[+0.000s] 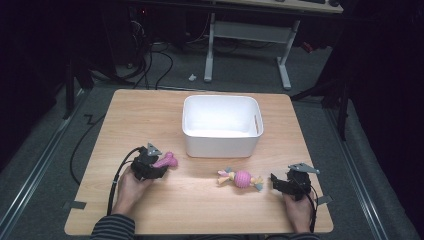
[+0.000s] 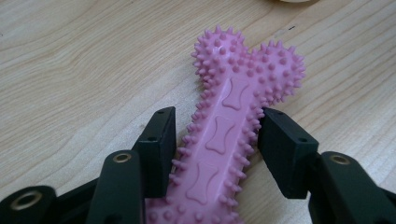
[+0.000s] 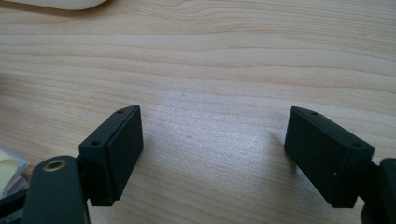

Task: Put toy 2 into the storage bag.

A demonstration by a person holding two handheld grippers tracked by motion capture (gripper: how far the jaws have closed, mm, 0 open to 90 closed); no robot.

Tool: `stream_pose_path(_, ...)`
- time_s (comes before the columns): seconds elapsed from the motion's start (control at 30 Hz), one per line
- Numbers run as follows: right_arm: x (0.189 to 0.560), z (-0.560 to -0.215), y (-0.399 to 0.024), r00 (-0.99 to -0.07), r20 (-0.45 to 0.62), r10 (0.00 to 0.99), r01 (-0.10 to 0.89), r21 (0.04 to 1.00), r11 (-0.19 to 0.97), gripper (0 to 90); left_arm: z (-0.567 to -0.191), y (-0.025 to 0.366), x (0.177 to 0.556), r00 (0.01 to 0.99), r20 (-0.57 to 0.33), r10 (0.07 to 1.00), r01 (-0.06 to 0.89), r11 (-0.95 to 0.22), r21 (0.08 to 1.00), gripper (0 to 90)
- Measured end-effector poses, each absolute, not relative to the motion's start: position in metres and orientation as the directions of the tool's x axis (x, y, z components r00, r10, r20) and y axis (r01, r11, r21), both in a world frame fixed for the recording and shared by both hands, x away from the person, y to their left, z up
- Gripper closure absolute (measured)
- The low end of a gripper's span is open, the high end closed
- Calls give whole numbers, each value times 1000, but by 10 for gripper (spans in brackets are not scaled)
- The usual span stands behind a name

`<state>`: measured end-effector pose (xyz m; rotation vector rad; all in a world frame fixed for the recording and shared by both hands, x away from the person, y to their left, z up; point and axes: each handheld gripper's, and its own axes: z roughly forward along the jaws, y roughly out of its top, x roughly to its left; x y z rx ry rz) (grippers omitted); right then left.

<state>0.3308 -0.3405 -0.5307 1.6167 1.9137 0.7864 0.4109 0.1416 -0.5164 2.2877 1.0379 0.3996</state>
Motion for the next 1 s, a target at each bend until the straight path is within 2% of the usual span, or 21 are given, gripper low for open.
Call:
stream_pose_path(0.13,331,-531,-340,-161,-15,987,691,712,124,198,-516,142,411,651,23,758,585,-521,622,501)
stream_pose_path(0.4,331,-531,-340,-162,-14,987,691,712,124,198,-514,140,408,662,20,749,580,-530,619,594)
stream_pose_path(1.0,331,-531,-340,-170,-16,985,689,713,130,198,-502,142,401,665,-50,745,596,-489,637,601)
